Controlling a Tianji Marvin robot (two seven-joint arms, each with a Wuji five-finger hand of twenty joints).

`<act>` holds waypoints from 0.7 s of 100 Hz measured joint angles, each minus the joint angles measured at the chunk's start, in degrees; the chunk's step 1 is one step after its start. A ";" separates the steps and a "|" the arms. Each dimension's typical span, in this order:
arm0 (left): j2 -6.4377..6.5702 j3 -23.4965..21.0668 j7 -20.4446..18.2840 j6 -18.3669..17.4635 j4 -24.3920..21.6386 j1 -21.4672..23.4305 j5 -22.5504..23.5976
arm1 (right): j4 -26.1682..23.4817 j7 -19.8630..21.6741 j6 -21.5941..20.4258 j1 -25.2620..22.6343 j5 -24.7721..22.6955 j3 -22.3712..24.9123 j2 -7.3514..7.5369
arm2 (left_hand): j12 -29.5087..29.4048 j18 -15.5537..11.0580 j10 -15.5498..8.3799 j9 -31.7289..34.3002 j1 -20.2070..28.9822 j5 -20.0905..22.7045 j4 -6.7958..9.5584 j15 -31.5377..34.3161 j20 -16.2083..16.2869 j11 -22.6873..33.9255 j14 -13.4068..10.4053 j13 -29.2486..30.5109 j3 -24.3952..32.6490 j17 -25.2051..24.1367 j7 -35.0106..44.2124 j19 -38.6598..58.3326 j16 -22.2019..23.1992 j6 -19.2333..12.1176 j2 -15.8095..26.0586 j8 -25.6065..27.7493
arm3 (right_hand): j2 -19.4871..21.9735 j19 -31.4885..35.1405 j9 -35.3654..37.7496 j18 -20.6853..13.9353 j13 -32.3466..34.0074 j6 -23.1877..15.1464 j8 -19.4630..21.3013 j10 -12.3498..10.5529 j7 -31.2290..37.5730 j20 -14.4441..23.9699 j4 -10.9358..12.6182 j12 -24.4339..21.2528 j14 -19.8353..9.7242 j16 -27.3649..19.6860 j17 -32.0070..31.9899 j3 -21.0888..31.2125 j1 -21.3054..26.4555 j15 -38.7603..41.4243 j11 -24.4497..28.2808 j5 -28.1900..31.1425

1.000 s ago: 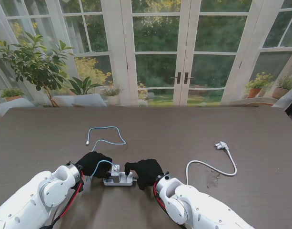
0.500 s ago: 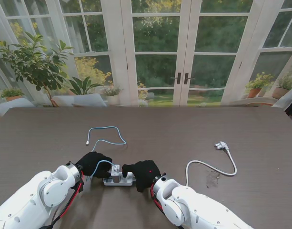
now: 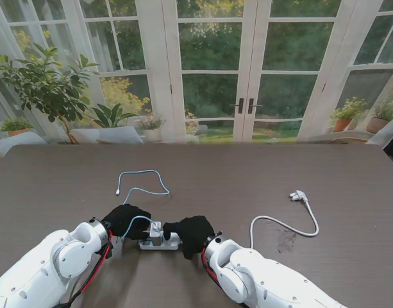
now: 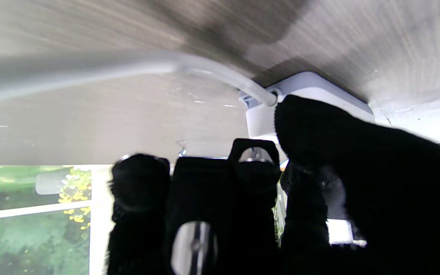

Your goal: Set up the charging station

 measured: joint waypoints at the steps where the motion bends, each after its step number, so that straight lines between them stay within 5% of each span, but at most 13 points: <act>1: 0.00 0.00 0.00 0.00 0.00 0.00 0.00 | -0.04 0.07 0.06 0.04 -0.01 -0.05 0.01 | 0.00 0.00 0.00 0.00 0.00 0.01 0.00 0.00 0.00 0.00 0.00 0.00 -0.03 0.00 0.01 0.00 0.00 0.00 0.00 0.00 | 0.00 0.00 0.00 -0.02 0.00 0.00 0.00 0.00 0.00 0.00 0.00 0.00 0.00 0.00 0.00 0.00 0.00 0.00 0.00 0.00; 70: -0.08 -0.85 -0.09 0.16 -0.40 0.85 -0.08 | 0.04 0.65 0.49 0.37 0.79 -0.42 -0.11 | 0.00 0.02 0.04 0.00 0.03 0.02 0.00 0.00 0.01 0.01 0.02 0.00 -1.36 0.00 0.01 0.00 0.00 0.08 1.50 -0.11 | 0.47 0.65 0.00 -0.53 0.00 -0.37 -0.61 -0.18 -0.07 0.15 -0.67 1.16 -0.34 0.00 -0.10 0.01 -0.61 0.01 0.02 -0.97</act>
